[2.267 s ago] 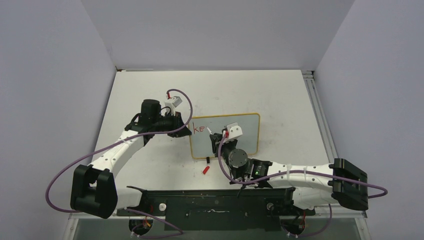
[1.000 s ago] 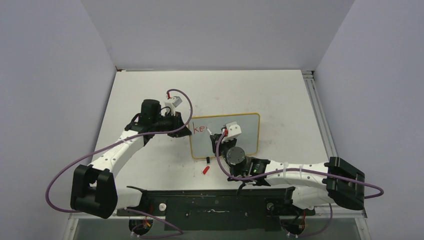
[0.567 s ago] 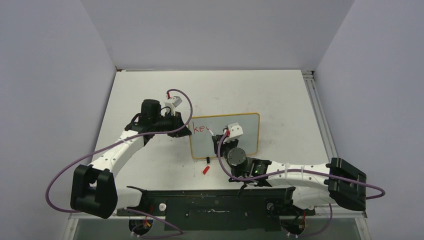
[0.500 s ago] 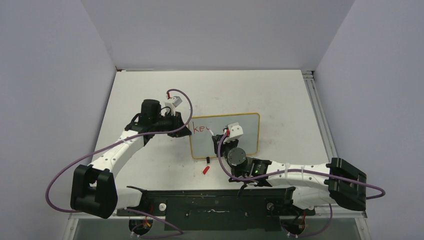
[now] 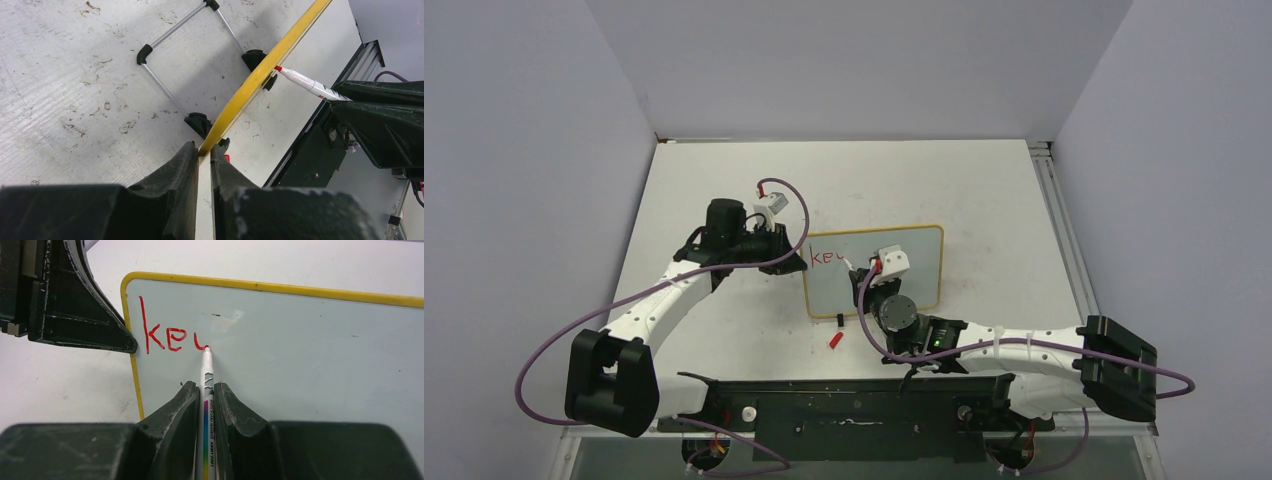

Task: Write a sentence on the whiteboard

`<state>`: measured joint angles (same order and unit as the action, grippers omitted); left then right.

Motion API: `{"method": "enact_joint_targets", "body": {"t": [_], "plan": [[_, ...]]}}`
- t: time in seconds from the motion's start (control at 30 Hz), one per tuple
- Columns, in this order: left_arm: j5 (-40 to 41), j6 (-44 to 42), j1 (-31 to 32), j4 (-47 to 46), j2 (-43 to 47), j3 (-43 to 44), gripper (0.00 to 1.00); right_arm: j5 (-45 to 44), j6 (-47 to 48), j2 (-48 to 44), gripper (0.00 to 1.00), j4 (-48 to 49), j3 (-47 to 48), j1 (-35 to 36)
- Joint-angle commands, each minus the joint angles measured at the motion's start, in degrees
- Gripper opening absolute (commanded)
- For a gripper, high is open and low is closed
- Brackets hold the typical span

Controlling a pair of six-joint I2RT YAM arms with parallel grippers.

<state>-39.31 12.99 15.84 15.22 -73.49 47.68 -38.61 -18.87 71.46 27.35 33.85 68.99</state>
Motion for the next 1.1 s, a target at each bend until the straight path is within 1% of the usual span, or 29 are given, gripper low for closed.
{"method": "enact_joint_targets", "body": {"t": [0.0, 1.07], "plan": [[-1.51, 0.37, 0.38, -0.87, 1.77, 1.8, 0.0, -2.47, 1.63, -0.12, 0.05, 3.05, 1.81, -0.44], [-1.57, 0.37, 0.37, -0.97, 1.73, 1.97, 0.0, 0.14, 2.04, 3.16, 0.05, 4.64, 3.29, -0.55]]}}
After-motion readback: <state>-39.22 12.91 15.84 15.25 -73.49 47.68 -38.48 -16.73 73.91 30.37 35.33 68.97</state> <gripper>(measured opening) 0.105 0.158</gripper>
